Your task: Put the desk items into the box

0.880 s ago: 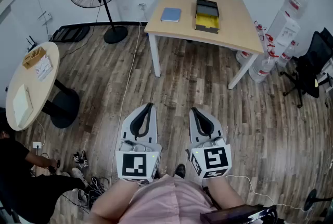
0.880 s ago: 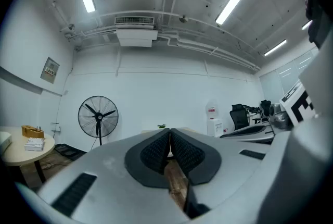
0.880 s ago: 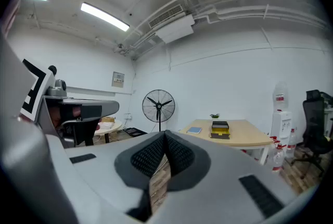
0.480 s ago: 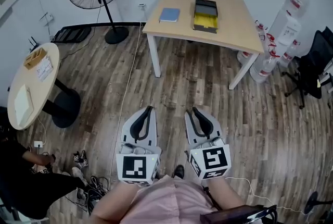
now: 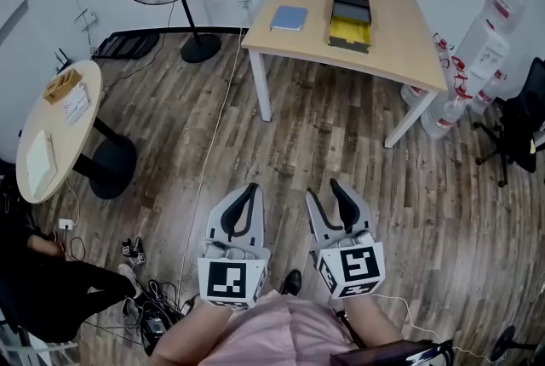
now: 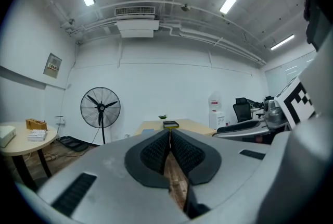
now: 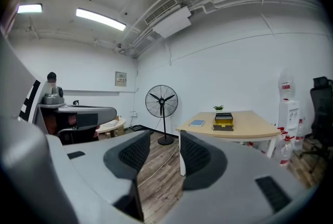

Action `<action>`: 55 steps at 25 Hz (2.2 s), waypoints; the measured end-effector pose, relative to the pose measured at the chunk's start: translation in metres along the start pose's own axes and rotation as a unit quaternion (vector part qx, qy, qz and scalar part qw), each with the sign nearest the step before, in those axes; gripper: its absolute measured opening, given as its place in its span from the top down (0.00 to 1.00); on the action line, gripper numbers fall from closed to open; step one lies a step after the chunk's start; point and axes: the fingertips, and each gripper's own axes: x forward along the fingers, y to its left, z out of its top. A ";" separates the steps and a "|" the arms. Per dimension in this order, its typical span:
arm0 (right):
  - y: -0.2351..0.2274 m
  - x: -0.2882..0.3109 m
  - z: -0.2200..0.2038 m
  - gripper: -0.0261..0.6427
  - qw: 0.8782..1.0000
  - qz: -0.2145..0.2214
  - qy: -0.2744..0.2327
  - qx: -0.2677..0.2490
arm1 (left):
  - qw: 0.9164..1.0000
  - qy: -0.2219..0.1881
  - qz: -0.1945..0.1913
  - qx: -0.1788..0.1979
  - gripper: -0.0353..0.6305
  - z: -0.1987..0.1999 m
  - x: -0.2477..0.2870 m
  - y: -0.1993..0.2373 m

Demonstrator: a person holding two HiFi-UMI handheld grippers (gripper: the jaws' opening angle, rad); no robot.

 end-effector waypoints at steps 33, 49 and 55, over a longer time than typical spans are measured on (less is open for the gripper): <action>-0.064 0.286 0.059 0.71 0.995 -0.101 0.003 -0.024 | 0.997 -0.015 -0.078 -0.016 0.92 -0.002 0.262 0.190; -0.147 0.384 0.050 0.71 0.995 -0.096 0.019 0.011 | 0.997 0.030 -0.073 0.004 0.92 -0.024 0.380 0.206; -0.200 0.434 0.063 0.71 0.996 -0.089 0.017 0.021 | 0.997 0.040 -0.066 0.014 0.92 -0.017 0.451 0.209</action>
